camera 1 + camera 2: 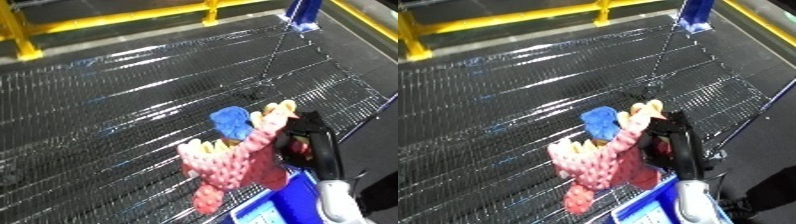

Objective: Pick up the object and place it into the box

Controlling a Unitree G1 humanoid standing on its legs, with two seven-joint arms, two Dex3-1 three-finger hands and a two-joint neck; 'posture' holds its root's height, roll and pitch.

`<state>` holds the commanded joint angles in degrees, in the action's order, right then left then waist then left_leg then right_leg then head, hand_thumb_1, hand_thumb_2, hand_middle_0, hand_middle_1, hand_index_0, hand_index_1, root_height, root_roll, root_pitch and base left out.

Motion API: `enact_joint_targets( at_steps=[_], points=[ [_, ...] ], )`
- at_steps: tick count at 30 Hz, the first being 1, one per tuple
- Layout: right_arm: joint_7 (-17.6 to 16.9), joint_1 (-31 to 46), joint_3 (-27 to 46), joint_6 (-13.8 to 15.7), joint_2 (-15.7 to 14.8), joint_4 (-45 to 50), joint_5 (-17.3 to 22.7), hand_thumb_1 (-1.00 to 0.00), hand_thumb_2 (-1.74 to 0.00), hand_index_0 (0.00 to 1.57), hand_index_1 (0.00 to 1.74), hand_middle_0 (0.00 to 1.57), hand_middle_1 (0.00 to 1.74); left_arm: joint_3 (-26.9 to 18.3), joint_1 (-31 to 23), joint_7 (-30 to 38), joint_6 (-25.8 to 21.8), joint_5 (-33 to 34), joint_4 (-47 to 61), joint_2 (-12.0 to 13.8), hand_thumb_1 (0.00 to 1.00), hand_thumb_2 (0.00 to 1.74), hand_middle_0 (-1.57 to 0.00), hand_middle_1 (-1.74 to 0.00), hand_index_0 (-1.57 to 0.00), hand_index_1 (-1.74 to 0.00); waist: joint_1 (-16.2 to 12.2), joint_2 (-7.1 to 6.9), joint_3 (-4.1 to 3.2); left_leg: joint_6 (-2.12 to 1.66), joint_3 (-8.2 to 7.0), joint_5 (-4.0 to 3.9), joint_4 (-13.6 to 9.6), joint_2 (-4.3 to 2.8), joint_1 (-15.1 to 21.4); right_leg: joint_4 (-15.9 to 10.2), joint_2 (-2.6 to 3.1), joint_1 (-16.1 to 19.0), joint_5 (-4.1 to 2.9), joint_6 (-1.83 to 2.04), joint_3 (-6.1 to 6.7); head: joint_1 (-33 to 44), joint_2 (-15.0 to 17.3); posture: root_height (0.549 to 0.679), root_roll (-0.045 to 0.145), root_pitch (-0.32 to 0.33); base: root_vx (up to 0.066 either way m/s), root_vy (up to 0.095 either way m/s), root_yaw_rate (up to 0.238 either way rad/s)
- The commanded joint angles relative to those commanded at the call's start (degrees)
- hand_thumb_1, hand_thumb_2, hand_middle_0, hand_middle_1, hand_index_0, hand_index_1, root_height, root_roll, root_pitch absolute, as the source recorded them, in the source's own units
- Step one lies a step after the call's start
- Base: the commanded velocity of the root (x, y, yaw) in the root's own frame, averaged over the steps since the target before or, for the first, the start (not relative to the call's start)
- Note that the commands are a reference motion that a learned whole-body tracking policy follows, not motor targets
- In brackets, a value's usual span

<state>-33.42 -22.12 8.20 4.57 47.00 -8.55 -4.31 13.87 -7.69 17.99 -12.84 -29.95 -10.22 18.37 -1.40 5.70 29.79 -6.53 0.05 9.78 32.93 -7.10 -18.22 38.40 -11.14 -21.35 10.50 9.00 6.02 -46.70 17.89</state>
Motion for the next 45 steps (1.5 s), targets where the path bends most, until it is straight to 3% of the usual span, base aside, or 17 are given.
enact_joint_targets(
  at_steps=[2,5,6,7,9,10,14,21,29,36,45],
  points=[
    [-0.26,1.57,1.58,0.13,-0.21,1.47,-0.38,-1.0,-1.74,1.57,1.74,1.57,1.74,-0.01,0.04,-0.04,0.25,0.14,0.02,-0.13,1.0,1.74,-1.57,-1.74,-1.57,-1.74,-0.46,-0.11,0.0,0.05,-0.13,0.15,0.09,-0.05,0.43,-0.16,0.06,0.42,0.01,0.02,0.12,-0.13,0.18,0.633,0.053,-0.112,0.046,0.013,-0.13],
    [-1.73,8.35,8.86,0.95,-1.71,6.71,-1.18,-1.0,-1.74,1.57,1.74,1.57,1.74,-0.19,0.08,0.04,0.95,0.59,0.49,-0.6,1.0,1.74,-1.57,-1.74,-1.57,-1.74,-2.63,-0.29,0.0,0.23,-0.75,0.71,0.26,-0.22,2.05,-0.81,0.26,1.92,0.07,0.15,0.75,-3.54,4.29,0.633,0.054,-0.134,0.044,0.021,-0.105],
    [-1.73,8.35,8.86,0.95,-1.71,6.71,-1.18,-1.0,-1.74,1.57,1.74,1.57,1.74,-0.19,0.08,0.04,0.95,0.59,0.49,-0.6,1.0,1.74,-1.57,-1.74,-1.57,-1.74,-2.63,-0.29,0.0,0.23,-0.75,0.71,0.26,-0.22,2.05,-0.81,0.26,1.92,0.07,0.15,0.75,-3.54,4.29,0.633,0.054,-0.134,0.035,0.023,-0.093],
    [-2.35,11.92,12.47,1.32,-2.77,8.45,-1.3,-1.0,-1.74,1.57,1.74,1.57,1.74,-0.2,-0.01,0.14,1.18,0.7,0.74,-0.84,1.0,1.74,-1.57,-1.74,-1.57,-1.74,-3.68,-0.22,0.0,0.29,-1.13,0.93,0.2,-0.34,2.86,-1.14,0.3,2.58,0.1,0.25,0.96,-4.56,7.01,0.633,0.055,-0.143,0.04,0.026,-0.105],
    [-2.55,13.43,13.9,1.44,-3.27,9.03,-1.34,-1.0,-1.74,1.57,1.74,1.57,1.74,-0.18,-0.07,0.17,1.28,0.75,0.79,-0.95,1.0,1.74,-1.57,-1.74,-1.57,-1.74,-4.08,-0.17,0.0,0.3,-1.31,1.01,0.17,-0.39,3.21,-1.28,0.33,2.85,0.12,0.29,1.04,-4.57,7.55,0.634,0.055,-0.146,0.034,0.024,-0.11],
    [-3.01,16.95,16.9,1.55,-4.53,9.84,-1.61,-1.0,-1.74,1.57,1.74,1.57,1.74,-0.28,-0.23,0.19,1.56,0.91,0.76,-1.25,1.0,1.74,-1.57,-1.74,-1.57,-1.74,-5.24,-0.09,0.0,0.36,-1.82,1.27,0.04,-0.53,4.08,-1.56,0.47,3.41,0.2,0.38,1.33,-5.53,10.65,0.634,0.055,-0.153,0.045,0.027,-0.163],
    [-4.05,22.68,21.92,1.53,-6.59,10.44,-1.74,-1.0,-1.74,1.57,1.74,1.57,1.74,-0.4,-0.22,0.24,1.88,1.34,0.68,-1.66,1.0,1.74,-1.57,-1.74,-1.57,-1.74,-7.78,0.34,0.0,0.48,-2.8,1.73,-0.28,-0.65,5.68,-2.12,0.82,4.3,0.36,0.5,2.03,-6.76,14.37,0.634,0.057,-0.164,0.038,0.029,-0.16],
    [-5.29,27.76,27.32,2.78,-8.19,8.45,0.45,-1.0,-1.74,1.57,1.74,1.57,1.74,0.41,0.21,0.1,1.51,1.35,0.2,-2.21,1.0,1.74,-1.57,-1.74,-1.57,-1.74,-11.91,1.9,0.0,0.33,-4.88,1.96,-0.95,-0.56,7.39,-3.44,1.08,4.84,-0.05,0.62,3.3,-8.08,16.99,0.636,0.068,-0.169,0.016,0.044,-0.167],
    [-4.25,28.61,27.15,3.76,-8.98,6.35,3.12,-1.0,-1.74,1.57,1.74,1.57,1.74,1.64,1.28,-0.55,0.96,0.63,-0.77,-2.8,1.0,1.74,-1.57,-1.74,-1.57,-1.74,-14.88,3.71,-0.02,0.35,-6.73,1.86,-1.88,-0.23,8.25,-4.66,1.37,4.66,-0.58,0.53,4.6,-7.98,18.81,0.638,0.077,-0.161,-0.002,0.035,-0.137],
    [-2.51,28.1,26.31,5.39,-9.4,0.94,8.86,-0.65,-1.13,1.02,1.13,1.02,1.13,1.02,1.28,-0.81,0.73,0.46,-1.93,-2.75,1.0,1.74,-1.57,-1.74,-1.57,-1.74,-15.4,4.36,-0.45,0.21,-7.43,1.74,-2.57,-0.08,8.6,-5.37,1.43,4.8,-0.8,0.4,4.87,-7.64,18.48,0.641,0.081,-0.154,0.002,0.005,-0.05],
    [-2.38,28.05,25.9,6.06,-9.84,-2.28,10.16,-0.2,-0.35,0.31,0.35,0.31,0.35,-0.01,0.54,-1.35,0.69,0.84,-1.72,-2.03,1.0,1.74,-1.57,-1.74,-1.57,-1.74,-14.71,4.48,-0.95,0.05,-7.56,1.49,-3.19,-0.36,8.73,-5.56,1.59,4.85,-0.56,0.4,4.75,-7.63,17.88,0.642,0.08,-0.146,0.001,-0.017,0.005]
  ],
)
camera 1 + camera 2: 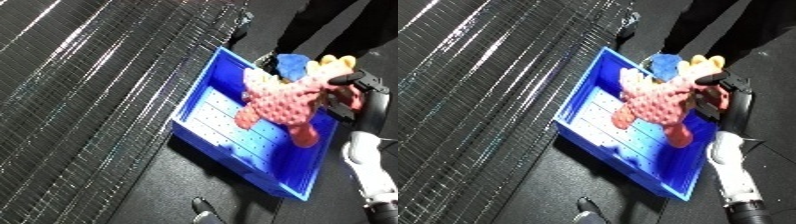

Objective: Pick up the object and place it into the box

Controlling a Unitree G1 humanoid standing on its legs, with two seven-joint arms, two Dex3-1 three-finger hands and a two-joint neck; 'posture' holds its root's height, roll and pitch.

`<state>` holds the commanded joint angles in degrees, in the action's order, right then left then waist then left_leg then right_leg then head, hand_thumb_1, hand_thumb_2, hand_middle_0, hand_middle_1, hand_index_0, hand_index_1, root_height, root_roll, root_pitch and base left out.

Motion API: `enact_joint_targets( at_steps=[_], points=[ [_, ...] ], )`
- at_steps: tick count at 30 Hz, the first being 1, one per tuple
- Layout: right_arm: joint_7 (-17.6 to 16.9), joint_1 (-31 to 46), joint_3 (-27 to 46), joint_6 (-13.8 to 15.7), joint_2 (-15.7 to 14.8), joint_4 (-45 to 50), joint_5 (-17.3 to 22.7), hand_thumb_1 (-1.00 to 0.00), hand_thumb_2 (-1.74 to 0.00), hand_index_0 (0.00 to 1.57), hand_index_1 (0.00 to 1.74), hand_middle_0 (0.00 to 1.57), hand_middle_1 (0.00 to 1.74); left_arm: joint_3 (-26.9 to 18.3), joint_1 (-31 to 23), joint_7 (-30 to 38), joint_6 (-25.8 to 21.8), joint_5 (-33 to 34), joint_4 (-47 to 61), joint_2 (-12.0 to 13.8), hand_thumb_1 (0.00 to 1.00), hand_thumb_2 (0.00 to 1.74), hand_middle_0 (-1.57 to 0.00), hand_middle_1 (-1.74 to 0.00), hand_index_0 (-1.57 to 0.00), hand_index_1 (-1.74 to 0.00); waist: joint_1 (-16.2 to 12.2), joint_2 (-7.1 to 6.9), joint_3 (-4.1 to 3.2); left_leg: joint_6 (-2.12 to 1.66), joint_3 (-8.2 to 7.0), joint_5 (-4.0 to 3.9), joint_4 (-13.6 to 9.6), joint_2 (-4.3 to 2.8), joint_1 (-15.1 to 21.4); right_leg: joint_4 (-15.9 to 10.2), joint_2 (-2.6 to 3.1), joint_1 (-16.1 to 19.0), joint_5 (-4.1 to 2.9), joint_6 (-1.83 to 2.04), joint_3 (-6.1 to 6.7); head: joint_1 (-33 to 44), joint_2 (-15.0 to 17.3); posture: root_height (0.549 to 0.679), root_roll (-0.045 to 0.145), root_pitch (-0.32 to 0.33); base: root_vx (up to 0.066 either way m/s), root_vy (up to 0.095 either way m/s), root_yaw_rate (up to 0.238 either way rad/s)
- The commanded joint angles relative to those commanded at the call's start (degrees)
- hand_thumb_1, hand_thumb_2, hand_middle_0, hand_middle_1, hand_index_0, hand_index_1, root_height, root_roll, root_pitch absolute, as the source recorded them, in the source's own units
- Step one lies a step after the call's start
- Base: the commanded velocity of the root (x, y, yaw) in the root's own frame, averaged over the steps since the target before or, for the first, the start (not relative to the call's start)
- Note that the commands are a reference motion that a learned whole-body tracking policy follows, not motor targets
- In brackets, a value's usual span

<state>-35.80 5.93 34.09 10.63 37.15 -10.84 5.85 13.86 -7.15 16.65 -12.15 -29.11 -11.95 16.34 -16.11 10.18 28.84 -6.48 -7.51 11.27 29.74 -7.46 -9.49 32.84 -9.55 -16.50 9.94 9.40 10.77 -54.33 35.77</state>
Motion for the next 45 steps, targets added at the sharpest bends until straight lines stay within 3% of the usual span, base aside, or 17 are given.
enact_joint_targets(
  at_steps=[4,15,18,25,32,37,42,43,45],
  points=[
    [-0.48,-0.3,-0.3,0.1,-0.33,0.0,-0.23,0.0,0.0,0.0,0.0,0.0,0.0,-0.25,-0.44,-0.01,0.04,0.2,0.1,0.2,1.0,1.74,-1.57,-1.74,-1.57,-1.74,0.39,0.03,-0.06,-0.04,-0.02,-0.28,-0.45,-0.13,-0.07,-0.23,0.04,-0.06,-0.06,0.04,0.0,-0.48,-0.31,0.642,0.08,-0.143,0.004,-0.017,0.005],
    [-1.95,-2.12,-1.87,0.44,-1.88,0.38,0.12,0.0,0.0,0.0,0.0,0.0,0.0,-0.66,-1.3,0.3,-0.03,0.79,0.63,0.12,1.0,1.74,-1.57,-1.74,-1.57,-1.74,1.68,0.39,-0.19,0.06,0.27,-0.88,-0.93,-0.07,-0.13,0.11,0.28,-0.16,0.31,-0.15,-0.2,3.25,-0.88,0.643,0.082,-0.138,0.001,-0.014,0.02],
    [-0.3,-2.4,-3.34,1.56,-3.45,1.4,1.96,0.0,0.0,0.0,0.0,0.0,0.0,-1.37,-1.49,0.27,0.08,0.46,0.95,-0.08,1.0,1.74,-1.57,-1.74,-1.57,-1.74,2.3,0.14,-0.32,0.01,0.52,-1.08,-0.98,-0.14,-0.28,0.11,0.37,-0.07,0.43,-0.23,-0.43,5.78,-0.95,0.644,0.081,-0.138,-0.002,-0.037,0.073],
    [7.75,-2.48,-8.64,2.98,-6.79,7.18,7.52,0.0,0.0,0.0,0.0,0.0,0.0,-5.26,-2.69,0.4,0.29,-1.14,3.45,-0.76,1.0,1.74,-1.57,-1.74,-1.57,-1.74,4.97,-1.76,-0.96,-0.19,1.96,-1.73,-1.09,-0.43,-0.8,0.64,0.74,0.16,0.82,-0.39,-1.52,13.51,-1.68,0.644,0.075,-0.139,-0.014,-0.044,0.11],
    [14.96,-5.71,-15.78,3.28,-7.2,10.51,13.59,0.0,0.0,0.0,0.0,0.0,0.0,-8.8,-3.25,1.85,-0.92,-2.03,8.74,-1.14,1.0,1.74,-1.57,-1.74,-1.57,-1.74,9.48,-3.83,-0.64,-0.29,4.22,-2.24,0.0,-0.28,-2.49,2.37,1.0,-0.18,1.44,-0.72,-2.54,24.84,-2.28,0.642,0.068,-0.143,-0.04,-0.049,0.196],
    [18.56,-10.78,-23.35,1.89,-6.52,11.68,13.26,0.0,0.0,0.0,0.0,0.0,0.0,-10.0,-0.75,3.38,-1.18,-0.22,10.36,-0.14,1.0,1.74,-1.57,-1.74,-1.57,-1.74,12.9,-5.55,-0.02,-0.42,5.86,-2.73,1.05,-0.12,-4.19,3.99,0.76,-0.75,1.8,-1.01,-3.5,34.77,-3.23,0.639,0.063,-0.147,-0.031,-0.024,0.193],
    [19.28,-13.39,-26.93,1.46,-7.49,12.2,12.67,0.0,0.0,0.0,0.0,0.0,0.0,-10.39,0.88,4.39,-0.96,0.77,10.39,0.11,1.0,1.74,-1.57,-1.74,-1.57,-1.74,14.43,-6.3,0.48,-0.41,6.71,-2.91,1.55,0.09,-5.01,4.86,0.58,-0.98,1.95,-1.2,-4.07,40.55,-5.37,0.638,0.062,-0.15,-0.02,-0.01,0.161],
    [19.33,-14.73,-28.6,1.35,-8.16,12.17,12.5,0.0,0.0,0.0,0.0,0.0,0.0,-10.35,1.67,4.84,-0.94,1.04,10.37,0.09,1.0,1.74,-1.57,-1.74,-1.57,-1.74,15.21,-6.56,0.68,-0.38,7.08,-2.96,1.75,0.26,-5.34,5.21,0.49,-1.04,2.05,-1.28,-4.33,45.05,-8.55,0.638,0.062,-0.15,-0.009,-0.008,0.164],
    [19.3,-15.34,-29.35,1.31,-8.47,12.12,12.43,0.0,0.0,0.0,0.0,0.0,0.0,-10.27,2.05,5.01,-0.98,1.12,10.38,0.06,1.0,1.74,-1.57,-1.74,-1.57,-1.74,15.58,-6.63,0.73,-0.37,7.25,-3.0,1.79,0.34,-5.48,5.35,0.44,-1.06,2.11,-1.3,-4.45,46.69,-9.87,0.638,0.061,-0.15,-0.007,-0.008,0.161]
  ],
)
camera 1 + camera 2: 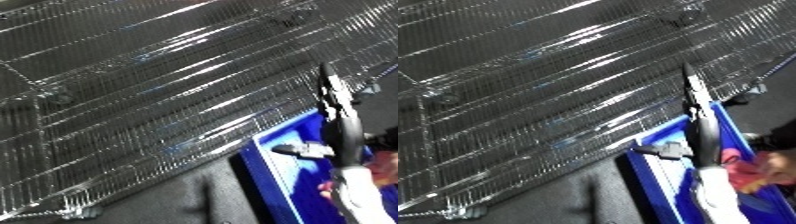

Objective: Pick up the object and place it into the box

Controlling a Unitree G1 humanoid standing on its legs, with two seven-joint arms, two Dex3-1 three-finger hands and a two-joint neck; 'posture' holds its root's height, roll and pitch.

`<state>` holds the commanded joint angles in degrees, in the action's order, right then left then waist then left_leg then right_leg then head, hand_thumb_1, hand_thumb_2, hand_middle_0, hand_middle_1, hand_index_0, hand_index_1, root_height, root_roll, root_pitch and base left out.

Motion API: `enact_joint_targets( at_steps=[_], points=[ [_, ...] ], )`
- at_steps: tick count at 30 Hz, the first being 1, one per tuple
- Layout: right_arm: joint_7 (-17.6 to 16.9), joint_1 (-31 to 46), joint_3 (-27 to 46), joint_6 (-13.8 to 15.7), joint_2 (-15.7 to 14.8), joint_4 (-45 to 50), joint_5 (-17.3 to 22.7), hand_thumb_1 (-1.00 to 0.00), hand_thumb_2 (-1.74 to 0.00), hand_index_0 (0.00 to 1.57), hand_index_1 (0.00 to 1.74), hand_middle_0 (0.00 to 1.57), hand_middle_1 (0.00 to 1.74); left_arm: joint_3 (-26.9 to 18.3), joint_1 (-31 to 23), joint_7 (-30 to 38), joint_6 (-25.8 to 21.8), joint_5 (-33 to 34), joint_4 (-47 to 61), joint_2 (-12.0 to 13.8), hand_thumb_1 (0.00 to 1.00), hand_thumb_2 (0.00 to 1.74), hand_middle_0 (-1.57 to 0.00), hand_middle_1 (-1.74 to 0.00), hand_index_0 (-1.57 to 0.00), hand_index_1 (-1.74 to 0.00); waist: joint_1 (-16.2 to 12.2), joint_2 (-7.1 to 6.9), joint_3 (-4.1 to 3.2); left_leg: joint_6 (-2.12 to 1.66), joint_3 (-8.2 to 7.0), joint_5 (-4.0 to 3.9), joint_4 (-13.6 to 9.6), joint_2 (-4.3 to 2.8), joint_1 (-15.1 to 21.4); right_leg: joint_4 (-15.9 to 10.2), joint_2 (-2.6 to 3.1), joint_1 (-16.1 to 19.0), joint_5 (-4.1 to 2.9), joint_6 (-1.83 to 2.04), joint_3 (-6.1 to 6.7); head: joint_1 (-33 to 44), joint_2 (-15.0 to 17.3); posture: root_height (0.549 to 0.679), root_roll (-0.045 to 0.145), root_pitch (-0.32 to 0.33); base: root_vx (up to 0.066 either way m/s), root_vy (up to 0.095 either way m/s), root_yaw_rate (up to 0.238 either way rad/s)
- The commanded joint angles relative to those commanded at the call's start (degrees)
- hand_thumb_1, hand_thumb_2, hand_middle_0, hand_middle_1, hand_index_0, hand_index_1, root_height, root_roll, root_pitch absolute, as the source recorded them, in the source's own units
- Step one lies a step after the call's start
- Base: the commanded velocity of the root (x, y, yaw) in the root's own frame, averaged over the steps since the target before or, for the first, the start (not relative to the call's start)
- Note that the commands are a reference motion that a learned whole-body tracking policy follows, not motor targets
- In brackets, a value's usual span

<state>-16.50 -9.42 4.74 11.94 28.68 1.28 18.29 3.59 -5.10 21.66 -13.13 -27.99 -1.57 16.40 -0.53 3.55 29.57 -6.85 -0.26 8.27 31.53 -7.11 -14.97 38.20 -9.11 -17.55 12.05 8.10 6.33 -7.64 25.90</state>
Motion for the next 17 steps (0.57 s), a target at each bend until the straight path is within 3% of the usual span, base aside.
enact_joint_targets(
  at_steps=[2,10,17],
  points=[
    [-0.24,-2.3,-2.42,-0.16,-1.04,-0.31,-0.42,0.0,0.0,0.0,0.0,0.0,0.0,0.31,1.57,0.6,-0.14,0.2,0.04,0.02,1.0,1.74,-1.57,-1.74,-1.57,-1.74,1.1,-0.22,0.12,-0.03,0.47,-0.18,0.02,0.24,-0.46,0.44,-0.21,-0.09,0.18,-0.02,-0.42,4.76,-3.56,0.638,0.061,-0.148,0.0,-0.009,0.168],
    [0.23,-5.59,-6.11,-0.56,-1.89,-0.35,-1.59,0.0,0.0,0.0,0.0,0.0,0.0,0.29,3.58,1.1,0.01,0.96,0.41,0.62,1.0,1.74,-1.57,-1.74,-1.57,-1.74,2.81,-0.52,0.22,-0.16,1.27,-0.4,0.27,0.5,-1.27,1.25,-0.49,-0.58,0.4,0.05,-1.11,10.97,-10.09,0.637,0.058,-0.143,0.003,0.001,0.103],
    [1.14,-6.05,-7.65,-0.69,-2.36,-0.44,-1.97,0.0,0.0,0.0,0.0,0.0,0.0,-0.27,3.45,0.89,0.22,1.11,0.38,0.63,1.0,1.74,-1.57,-1.74,-1.57,-1.74,3.99,-1.01,0.22,-0.17,1.97,-0.34,0.58,0.53,-1.92,1.54,-0.57,-0.85,0.59,0.21,-1.71,13.09,-12.03,0.636,0.054,-0.138,0.0,0.002,0.034]
  ],
)
